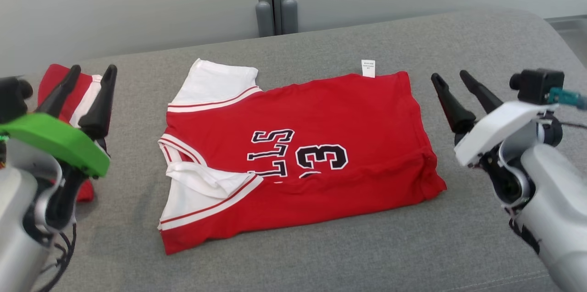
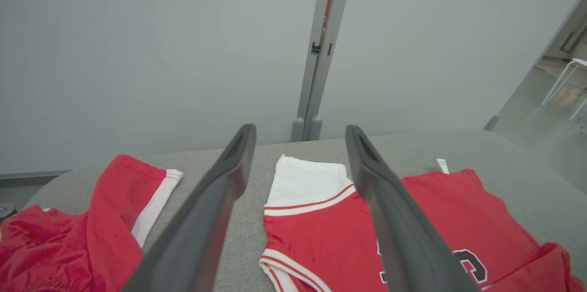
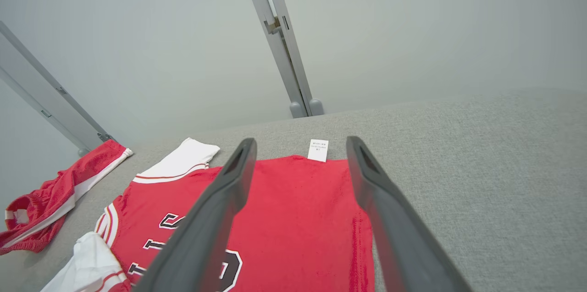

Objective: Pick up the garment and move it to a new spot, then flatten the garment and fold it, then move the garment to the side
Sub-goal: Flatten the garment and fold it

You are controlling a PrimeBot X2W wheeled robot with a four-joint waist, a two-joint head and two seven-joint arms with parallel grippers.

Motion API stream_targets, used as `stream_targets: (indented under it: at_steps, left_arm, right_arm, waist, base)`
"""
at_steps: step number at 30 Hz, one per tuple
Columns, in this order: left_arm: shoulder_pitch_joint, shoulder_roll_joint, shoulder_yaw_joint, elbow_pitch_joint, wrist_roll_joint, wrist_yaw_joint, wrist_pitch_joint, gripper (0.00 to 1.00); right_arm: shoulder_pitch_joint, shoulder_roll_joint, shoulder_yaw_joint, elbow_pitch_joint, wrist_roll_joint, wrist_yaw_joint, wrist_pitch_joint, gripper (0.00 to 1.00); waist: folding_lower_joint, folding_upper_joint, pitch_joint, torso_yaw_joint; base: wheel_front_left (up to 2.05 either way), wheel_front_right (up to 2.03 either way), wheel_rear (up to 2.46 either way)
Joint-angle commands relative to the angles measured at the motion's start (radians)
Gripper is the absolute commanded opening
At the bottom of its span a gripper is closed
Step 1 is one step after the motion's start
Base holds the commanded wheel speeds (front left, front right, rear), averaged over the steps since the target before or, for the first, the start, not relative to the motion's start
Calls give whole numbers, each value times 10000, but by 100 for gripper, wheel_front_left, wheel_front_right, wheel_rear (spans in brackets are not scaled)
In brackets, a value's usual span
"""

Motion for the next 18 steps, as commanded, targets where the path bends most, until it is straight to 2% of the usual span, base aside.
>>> stream_targets:
  at_steps: [1,3,5,7,10,14,16,18]
  left_arm:
    - [591,0,94,-297,203,311,-574,100]
    - [1447,-59,273,-921,370,759,-1437,100]
    - [2276,-84,459,-1483,802,1276,-1852,100]
    - [3094,-367,894,-1945,1191,1641,-1990,100]
    - [4288,-1232,2217,-2691,2735,2079,-2002,100]
    - [5780,-2386,3126,-2936,4422,1883,-2002,100]
    - [6215,-2939,3374,-2776,4818,1622,-2003,100]
    - [6486,-3248,3552,-2481,5217,1312,-2004,100]
  right_arm:
    - [513,139,97,-259,-45,2,-521,100]
    - [989,38,34,-608,-415,2,-1345,100]
    - [1570,107,-205,-846,-708,-3,-1745,100]
    - [2220,269,-610,-1002,-1076,-2,-1899,100]
    - [3085,479,-1589,-1237,-1742,-2,-1979,100]
    - [4400,1048,-2333,-1502,-2601,0,-1958,100]
    - [4699,1224,-2569,-1409,-2947,-3,-1961,100]
    - [4862,1438,-2614,-1159,-3195,-2,-1961,100]
  waist:
    - [1,-1,-143,98]
    - [1,-1,-155,39]
    - [1,-1,-147,-6]
    - [1,-1,-144,-15]
    - [1,-1,-139,19]
    - [1,-1,-127,36]
    - [1,-1,-60,43]
    - [1,-1,5,44]
  base:
    - [0,0,0]
    - [0,0,0]
    - [0,0,0]
    - [0,0,0]
    - [0,0,0]
    - [0,0,0]
    - [0,0,0]
    - [0,0,0]
